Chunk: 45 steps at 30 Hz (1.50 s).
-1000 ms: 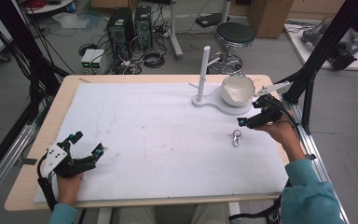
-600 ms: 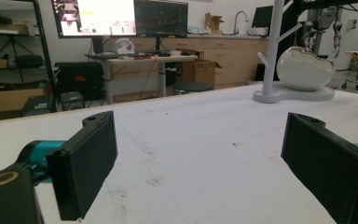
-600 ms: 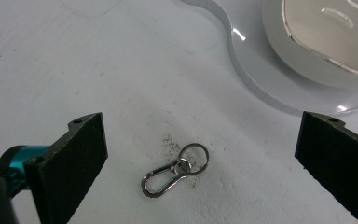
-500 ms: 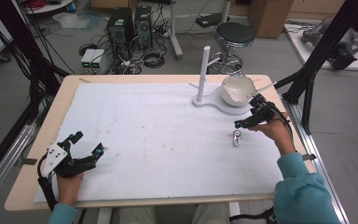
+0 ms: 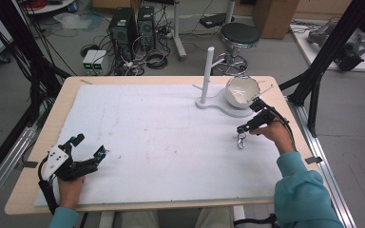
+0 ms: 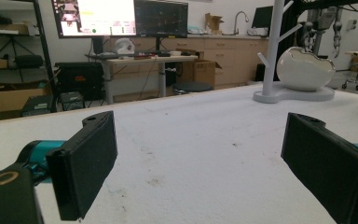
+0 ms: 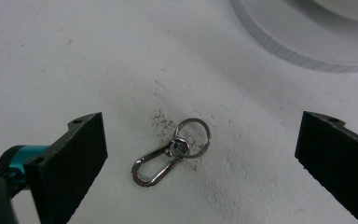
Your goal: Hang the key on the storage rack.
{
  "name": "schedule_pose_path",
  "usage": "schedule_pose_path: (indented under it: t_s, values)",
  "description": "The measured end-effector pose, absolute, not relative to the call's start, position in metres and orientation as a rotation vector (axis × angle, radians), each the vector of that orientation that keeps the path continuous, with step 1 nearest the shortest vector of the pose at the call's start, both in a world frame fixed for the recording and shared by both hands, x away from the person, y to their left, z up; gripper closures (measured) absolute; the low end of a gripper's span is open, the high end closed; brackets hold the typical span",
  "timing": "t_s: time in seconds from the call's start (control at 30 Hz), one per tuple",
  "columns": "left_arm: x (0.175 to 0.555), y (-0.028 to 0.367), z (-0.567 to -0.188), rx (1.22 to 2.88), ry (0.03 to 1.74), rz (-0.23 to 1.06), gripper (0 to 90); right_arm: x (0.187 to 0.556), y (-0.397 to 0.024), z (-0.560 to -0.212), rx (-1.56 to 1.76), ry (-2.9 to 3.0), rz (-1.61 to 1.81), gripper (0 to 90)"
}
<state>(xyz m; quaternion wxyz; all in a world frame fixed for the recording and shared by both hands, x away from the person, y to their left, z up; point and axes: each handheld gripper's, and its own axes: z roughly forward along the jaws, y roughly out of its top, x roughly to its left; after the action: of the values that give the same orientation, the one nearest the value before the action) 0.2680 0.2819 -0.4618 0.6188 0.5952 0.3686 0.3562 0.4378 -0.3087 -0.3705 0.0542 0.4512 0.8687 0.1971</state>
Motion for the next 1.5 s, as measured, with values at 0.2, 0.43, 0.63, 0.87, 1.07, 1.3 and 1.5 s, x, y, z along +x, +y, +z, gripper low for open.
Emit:
schedule_pose_path:
  t_s: [0.2,0.43,0.63,0.87,1.07,1.3,1.5]
  values:
    - [0.268,0.282,-0.462,1.370,0.848,0.820,10.9,0.441,-0.304,-0.379,1.422,2.665,0.526,1.4]
    - [0.268,0.282,-0.462,1.368,0.849,0.819,10.9,0.446,-0.302,-0.386,1.480,2.674,0.478,1.5]
    - [0.268,0.282,-0.462,1.369,0.849,0.820,10.9,0.446,-0.302,-0.390,1.532,2.656,0.494,5.2]
    - [0.268,0.282,-0.462,1.368,0.849,0.820,10.9,0.444,-0.302,-0.398,1.552,2.660,0.496,5.2]
    - [0.268,0.282,-0.462,1.370,0.846,0.821,10.9,0.444,-0.302,-0.402,1.584,2.667,0.498,6.9]
    - [0.268,0.282,-0.462,1.370,0.846,0.821,10.9,0.445,-0.303,-0.402,1.582,2.681,0.520,23.0]
    - [0.268,0.282,-0.462,1.370,0.846,0.821,10.9,0.445,-0.305,-0.403,1.592,2.697,0.518,30.3]
